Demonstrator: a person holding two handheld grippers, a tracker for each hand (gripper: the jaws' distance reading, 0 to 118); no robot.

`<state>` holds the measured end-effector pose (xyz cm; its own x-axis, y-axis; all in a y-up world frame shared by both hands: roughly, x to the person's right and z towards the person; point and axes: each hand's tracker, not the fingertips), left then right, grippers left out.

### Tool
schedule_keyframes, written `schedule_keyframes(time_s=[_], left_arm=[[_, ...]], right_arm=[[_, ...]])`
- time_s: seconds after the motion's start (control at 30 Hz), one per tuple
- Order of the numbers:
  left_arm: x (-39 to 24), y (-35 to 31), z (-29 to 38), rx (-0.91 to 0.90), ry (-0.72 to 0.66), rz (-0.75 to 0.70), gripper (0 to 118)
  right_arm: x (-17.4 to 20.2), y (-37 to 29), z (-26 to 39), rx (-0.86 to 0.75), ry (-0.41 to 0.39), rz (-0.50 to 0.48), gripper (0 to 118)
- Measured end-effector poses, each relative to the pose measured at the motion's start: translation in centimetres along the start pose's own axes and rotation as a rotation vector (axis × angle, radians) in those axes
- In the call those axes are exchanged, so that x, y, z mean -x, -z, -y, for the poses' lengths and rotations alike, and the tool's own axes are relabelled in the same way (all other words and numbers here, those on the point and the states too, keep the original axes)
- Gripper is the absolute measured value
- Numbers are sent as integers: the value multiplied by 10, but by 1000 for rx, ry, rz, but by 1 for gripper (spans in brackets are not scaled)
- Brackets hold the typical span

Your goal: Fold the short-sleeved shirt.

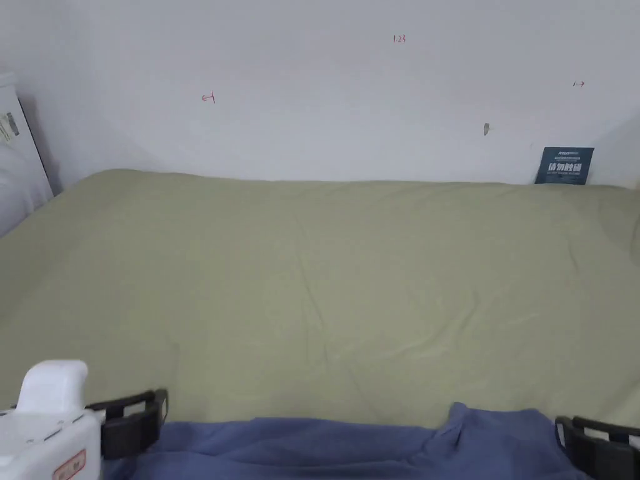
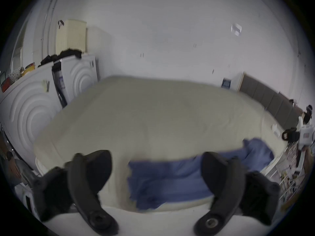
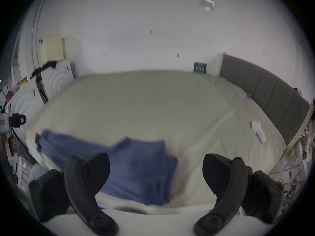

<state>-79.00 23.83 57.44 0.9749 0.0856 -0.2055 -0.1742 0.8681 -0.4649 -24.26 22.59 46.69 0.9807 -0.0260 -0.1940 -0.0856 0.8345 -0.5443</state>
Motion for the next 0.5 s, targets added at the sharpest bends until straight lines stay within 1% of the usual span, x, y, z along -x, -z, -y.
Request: schedule_keyframes(time_s=[0.03, 0.07, 0.1, 0.13, 0.17, 0.2, 0.23, 0.3, 0.33, 0.4, 0.5], left_arm=[[-7, 3, -11, -43, 5, 5, 92], [-20, -5, -22, -104, 3, -1, 73], [-31, -11, -30, -161, 7, -1, 57], [-45, -16, -38, -201, 14, -14, 37], [-57, -19, -44, -258, 15, -26, 4], [-65, -23, -48, -303, 16, -13, 0], [-74, -27, -52, -337, 19, -24, 0], [-92, -33, -56, -348, 47, -12, 0], [-97, -36, -56, -357, 44, -3, 0], [-103, -40, -60, -380, 83, 6, 0], [-107, -42, -58, -390, 92, 7, 0]], right_arm=[[8, -9, -11, -74, 18, -20, 106], [20, -19, -24, -134, 23, -21, 93], [30, -26, -34, -182, 22, -5, 75], [42, -36, -43, -247, 19, 18, 51], [52, -43, -51, -312, 29, 25, 6], [64, -48, -54, -337, 31, 24, 2], [74, -56, -56, -421, 47, 43, 2], [90, -63, -61, -451, -1, 48, 2], [94, -64, -61, -466, -8, 54, 2], [103, -65, -62, -482, -48, 55, 2], [107, -62, -60, -478, -58, 45, 2]])
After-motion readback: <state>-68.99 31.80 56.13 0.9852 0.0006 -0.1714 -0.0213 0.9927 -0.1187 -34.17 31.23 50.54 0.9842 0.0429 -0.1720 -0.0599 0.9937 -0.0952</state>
